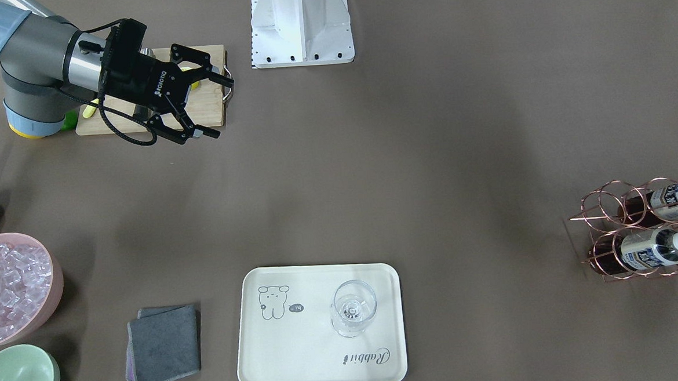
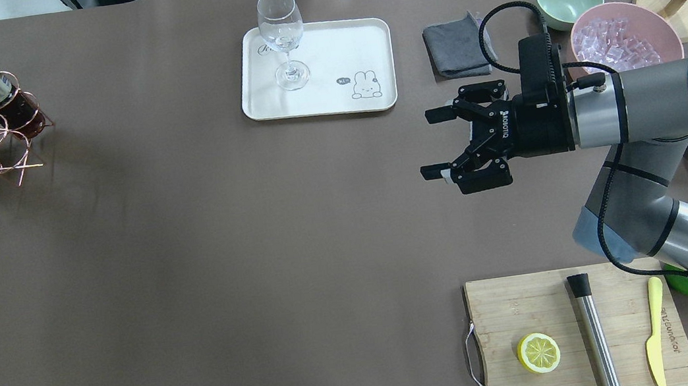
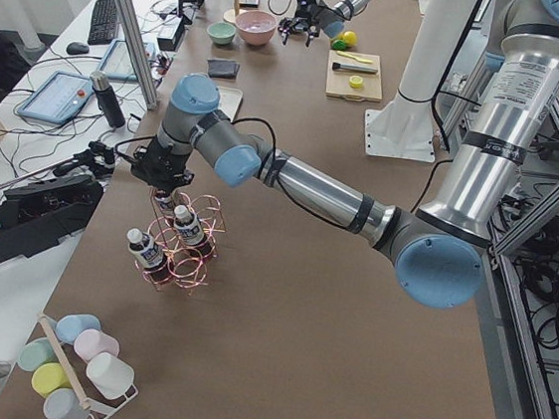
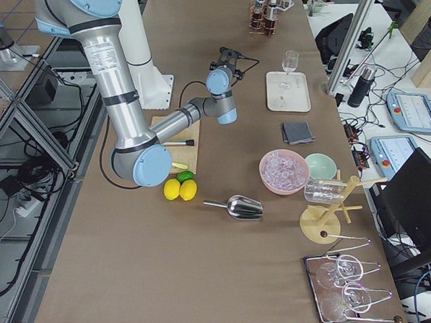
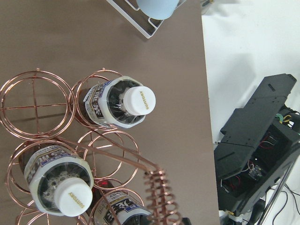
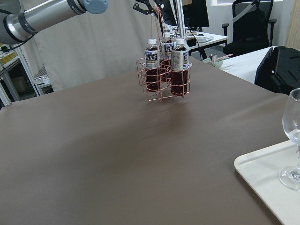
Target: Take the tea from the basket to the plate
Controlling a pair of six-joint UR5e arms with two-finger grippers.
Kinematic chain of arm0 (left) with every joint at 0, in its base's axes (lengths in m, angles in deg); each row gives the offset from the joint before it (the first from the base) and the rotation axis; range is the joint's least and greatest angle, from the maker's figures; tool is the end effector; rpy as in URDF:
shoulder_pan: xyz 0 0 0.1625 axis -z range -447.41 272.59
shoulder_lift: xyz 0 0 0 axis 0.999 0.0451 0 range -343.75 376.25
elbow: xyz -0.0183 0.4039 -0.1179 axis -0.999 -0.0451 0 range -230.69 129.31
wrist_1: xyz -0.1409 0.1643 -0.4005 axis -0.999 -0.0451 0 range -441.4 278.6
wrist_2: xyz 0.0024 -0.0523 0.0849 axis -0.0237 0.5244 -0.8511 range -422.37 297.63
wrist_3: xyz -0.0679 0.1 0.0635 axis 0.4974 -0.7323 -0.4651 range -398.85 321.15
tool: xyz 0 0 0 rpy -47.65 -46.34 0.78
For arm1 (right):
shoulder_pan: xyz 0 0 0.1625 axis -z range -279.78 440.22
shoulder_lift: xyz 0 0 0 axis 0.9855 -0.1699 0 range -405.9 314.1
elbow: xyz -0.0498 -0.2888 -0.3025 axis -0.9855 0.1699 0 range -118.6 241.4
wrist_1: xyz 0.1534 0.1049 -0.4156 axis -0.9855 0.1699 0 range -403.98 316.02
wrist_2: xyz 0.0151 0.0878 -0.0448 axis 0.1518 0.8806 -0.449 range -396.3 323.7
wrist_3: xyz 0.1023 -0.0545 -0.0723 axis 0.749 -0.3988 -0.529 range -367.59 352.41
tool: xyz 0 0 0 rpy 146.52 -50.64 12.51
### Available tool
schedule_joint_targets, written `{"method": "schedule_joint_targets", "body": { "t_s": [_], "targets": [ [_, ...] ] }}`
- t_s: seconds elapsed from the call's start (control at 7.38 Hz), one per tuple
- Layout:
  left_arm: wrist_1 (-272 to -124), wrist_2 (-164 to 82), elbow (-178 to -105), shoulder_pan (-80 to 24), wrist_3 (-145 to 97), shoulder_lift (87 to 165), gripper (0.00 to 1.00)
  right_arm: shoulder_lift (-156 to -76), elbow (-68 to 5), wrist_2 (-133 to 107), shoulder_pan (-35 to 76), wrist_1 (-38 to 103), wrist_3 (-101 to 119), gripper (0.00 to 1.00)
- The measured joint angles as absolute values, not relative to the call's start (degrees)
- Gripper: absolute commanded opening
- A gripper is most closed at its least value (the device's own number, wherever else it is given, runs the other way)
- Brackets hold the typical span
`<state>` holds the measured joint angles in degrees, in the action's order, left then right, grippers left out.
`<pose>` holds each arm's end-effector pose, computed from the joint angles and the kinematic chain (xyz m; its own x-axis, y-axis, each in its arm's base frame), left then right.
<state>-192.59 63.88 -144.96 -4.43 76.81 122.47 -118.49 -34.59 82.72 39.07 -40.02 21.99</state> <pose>0.0300 -0.6744 0.4305 -0.2435 -0.8797 -0.4084 0.7177 0.1197 -0.6859 -0.4115 -0.4486 0.2577 0.0771 -0.9425 0.3252 -0.3319 0.2833 0.8998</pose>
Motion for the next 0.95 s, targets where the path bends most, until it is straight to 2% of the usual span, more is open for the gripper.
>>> {"method": "schedule_joint_targets", "body": {
  "t_s": [0.27,0.68,0.95],
  "targets": [
    [-186.5,63.2,-152.7,-5.7,77.4,122.4,0.00,-118.4,-34.7,82.6,38.7,-40.1,19.0,1.00],
    [-174.0,57.7,-166.2,-14.0,87.6,123.7,0.00,-118.5,-34.4,81.4,38.6,-41.8,10.1,1.00],
    [-161.1,56.3,-171.8,-19.7,97.1,131.5,0.00,-119.3,-34.1,80.2,38.6,-44.1,7.3,1.00]
  ]
}}
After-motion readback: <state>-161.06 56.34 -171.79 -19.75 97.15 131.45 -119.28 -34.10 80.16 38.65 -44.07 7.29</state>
